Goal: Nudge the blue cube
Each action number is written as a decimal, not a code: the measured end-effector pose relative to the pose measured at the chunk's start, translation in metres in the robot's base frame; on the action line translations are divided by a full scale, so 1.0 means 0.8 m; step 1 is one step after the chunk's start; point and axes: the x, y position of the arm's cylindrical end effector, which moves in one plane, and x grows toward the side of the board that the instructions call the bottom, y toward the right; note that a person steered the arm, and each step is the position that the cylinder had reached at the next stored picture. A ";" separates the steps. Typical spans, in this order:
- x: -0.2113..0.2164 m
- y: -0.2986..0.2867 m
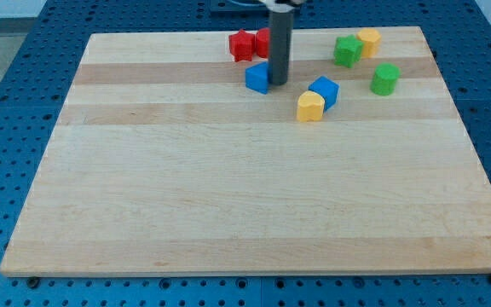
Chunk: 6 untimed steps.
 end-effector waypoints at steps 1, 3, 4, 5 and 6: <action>0.003 0.002; 0.003 0.096; 0.003 0.138; 0.008 0.154; 0.038 0.154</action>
